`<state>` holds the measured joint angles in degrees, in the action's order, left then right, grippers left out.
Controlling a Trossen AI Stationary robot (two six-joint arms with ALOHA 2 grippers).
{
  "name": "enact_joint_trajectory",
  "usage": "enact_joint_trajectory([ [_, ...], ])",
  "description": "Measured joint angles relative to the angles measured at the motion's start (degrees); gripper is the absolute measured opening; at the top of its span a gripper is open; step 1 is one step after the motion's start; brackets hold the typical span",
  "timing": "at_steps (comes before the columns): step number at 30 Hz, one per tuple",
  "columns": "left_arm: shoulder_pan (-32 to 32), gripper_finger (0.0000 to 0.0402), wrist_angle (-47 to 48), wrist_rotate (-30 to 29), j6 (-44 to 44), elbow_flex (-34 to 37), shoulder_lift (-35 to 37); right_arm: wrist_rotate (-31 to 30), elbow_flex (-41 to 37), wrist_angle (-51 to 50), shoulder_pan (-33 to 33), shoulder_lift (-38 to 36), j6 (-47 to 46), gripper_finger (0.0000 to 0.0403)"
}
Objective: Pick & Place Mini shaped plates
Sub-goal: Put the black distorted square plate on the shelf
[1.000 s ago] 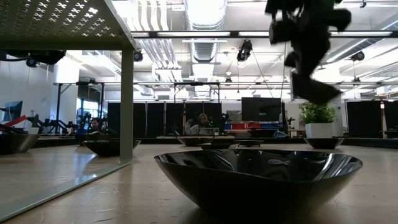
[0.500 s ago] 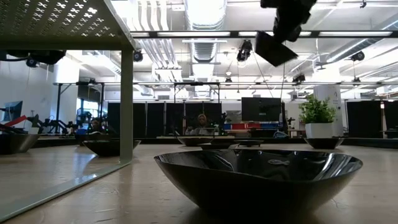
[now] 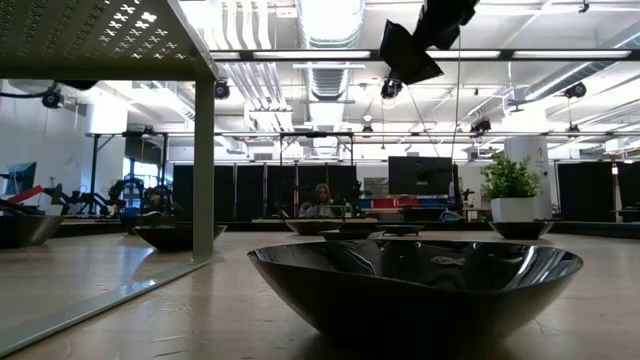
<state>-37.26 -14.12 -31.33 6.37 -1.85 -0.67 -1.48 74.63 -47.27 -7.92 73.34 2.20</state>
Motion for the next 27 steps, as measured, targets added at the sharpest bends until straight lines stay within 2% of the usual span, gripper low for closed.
enact_joint_trajectory([
  [4,0.0,0.0000,0.2,-4.6,3.3,-4.6,-2.7,0.0,0.0,0.5,0.0,0.0,1.2,0.0008],
  [10,0.0,0.0000,3.0,-10.5,5.2,-13.3,-11.8,0.0,0.0,4.4,0.0,0.0,1.5,0.0008],
  [15,0.0,0.0000,7.5,-15.8,5.3,-21.8,-23.0,0.0,0.0,8.7,0.0,0.0,0.7,0.0008],
  [19,0.0,0.0000,9.6,-23.7,5.9,-29.0,-32.9,-0.2,0.0,13.5,0.0,0.0,-0.1,0.0008],
  [21,0.1,0.0000,11.0,-27.2,6.0,-32.9,-37.6,-1.9,-0.1,17.3,0.0,0.0,-0.5,0.0008],
  [27,0.1,0.0000,14.1,-33.5,6.7,-43.2,-49.7,-14.0,-0.7,26.3,0.0,0.3,-2.1,0.0008],
])
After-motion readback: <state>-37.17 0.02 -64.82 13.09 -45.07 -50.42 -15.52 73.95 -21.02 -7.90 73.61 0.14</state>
